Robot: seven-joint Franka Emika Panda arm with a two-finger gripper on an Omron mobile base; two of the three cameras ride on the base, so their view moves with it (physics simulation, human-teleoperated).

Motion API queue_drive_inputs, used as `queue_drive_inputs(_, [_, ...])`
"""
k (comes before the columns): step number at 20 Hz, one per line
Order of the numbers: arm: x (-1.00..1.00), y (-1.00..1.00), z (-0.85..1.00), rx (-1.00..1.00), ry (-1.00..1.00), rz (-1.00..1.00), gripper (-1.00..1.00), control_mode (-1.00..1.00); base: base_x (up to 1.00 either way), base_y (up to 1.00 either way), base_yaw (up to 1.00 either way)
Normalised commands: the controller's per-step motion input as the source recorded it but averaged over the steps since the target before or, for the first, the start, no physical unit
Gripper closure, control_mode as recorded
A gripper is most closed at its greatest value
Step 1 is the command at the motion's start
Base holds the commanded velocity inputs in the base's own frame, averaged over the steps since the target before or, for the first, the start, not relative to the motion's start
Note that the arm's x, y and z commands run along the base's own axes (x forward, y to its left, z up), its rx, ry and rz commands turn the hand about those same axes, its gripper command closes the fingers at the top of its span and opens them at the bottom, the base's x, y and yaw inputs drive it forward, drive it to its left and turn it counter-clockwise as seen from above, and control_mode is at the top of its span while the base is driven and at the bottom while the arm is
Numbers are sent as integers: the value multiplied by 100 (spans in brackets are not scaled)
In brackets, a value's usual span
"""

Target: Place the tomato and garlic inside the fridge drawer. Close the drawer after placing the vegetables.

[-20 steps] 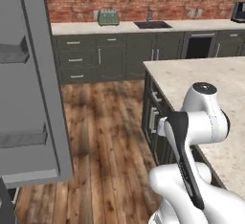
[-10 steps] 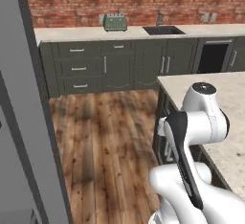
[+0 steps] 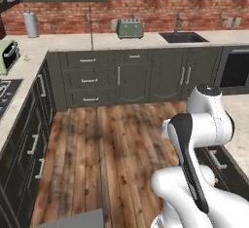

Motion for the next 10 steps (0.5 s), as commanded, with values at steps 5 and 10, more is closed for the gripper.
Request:
queue_drive_inputs(5, [0, 0, 0, 0, 0, 0, -100, 100, 100, 54, 13])
queue_drive_inputs(10, [0, 0, 0, 0, 0, 0, -100, 100, 100, -6, 33])
